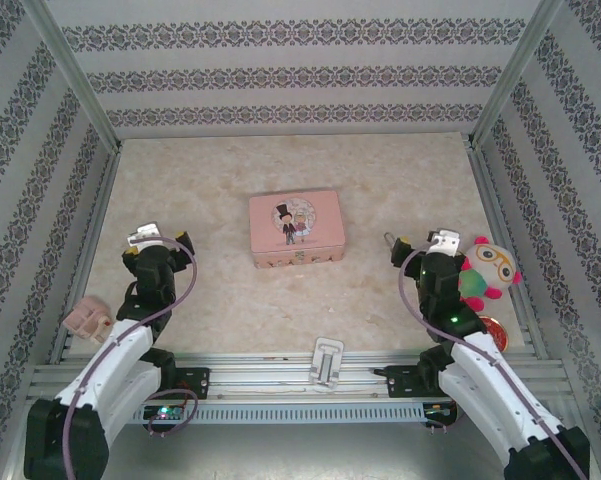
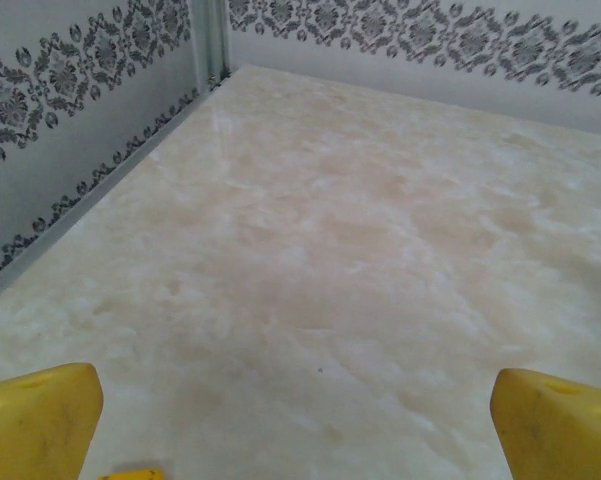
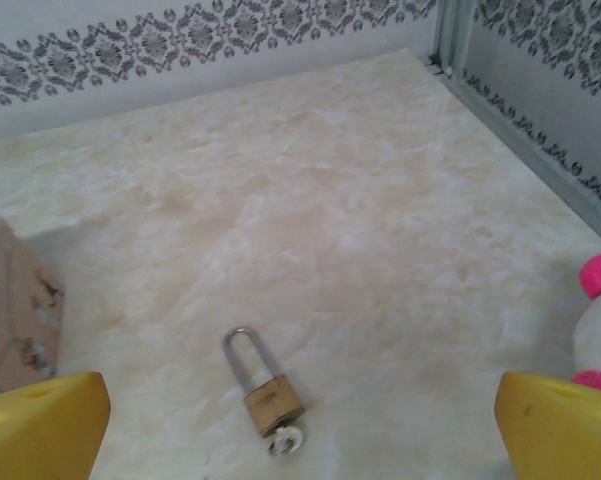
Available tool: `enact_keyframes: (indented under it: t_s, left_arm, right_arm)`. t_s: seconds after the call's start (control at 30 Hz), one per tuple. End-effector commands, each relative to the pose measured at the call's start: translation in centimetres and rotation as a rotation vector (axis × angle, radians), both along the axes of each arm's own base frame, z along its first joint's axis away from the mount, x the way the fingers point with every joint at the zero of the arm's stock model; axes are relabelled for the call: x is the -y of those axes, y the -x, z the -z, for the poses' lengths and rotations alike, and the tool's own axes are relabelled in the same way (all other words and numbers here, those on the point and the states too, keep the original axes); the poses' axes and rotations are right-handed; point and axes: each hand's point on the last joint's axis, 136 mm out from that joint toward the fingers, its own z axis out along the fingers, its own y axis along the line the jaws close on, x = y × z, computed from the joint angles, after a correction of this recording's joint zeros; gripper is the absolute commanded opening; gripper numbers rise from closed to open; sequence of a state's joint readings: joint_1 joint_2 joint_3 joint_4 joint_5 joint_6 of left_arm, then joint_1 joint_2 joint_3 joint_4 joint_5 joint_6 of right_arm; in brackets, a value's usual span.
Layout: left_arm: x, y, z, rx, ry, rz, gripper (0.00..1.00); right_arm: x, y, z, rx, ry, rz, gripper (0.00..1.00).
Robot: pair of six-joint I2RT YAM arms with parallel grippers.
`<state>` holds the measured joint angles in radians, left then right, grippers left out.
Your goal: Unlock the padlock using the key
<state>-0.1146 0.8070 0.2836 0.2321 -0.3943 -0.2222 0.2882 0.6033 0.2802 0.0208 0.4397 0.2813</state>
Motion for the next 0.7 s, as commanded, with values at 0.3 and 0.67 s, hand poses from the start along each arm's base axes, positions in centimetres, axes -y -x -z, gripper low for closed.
enact_keyframes:
  t_s: [0.3,0.67]
  left_arm:
    - [-0.3,-4.2,-0.2,0.117,-0.109,0.104,0.99]
    - [1.1,-7.6,3.8,0.129,-0.017,0.250,0.99]
  right_arm:
    - [2.6,-3.8,-0.2,0.113,0.076,0.032,0.98]
    - [2.6,-6.5,1.9,0.107,0.142,-0.063,0.98]
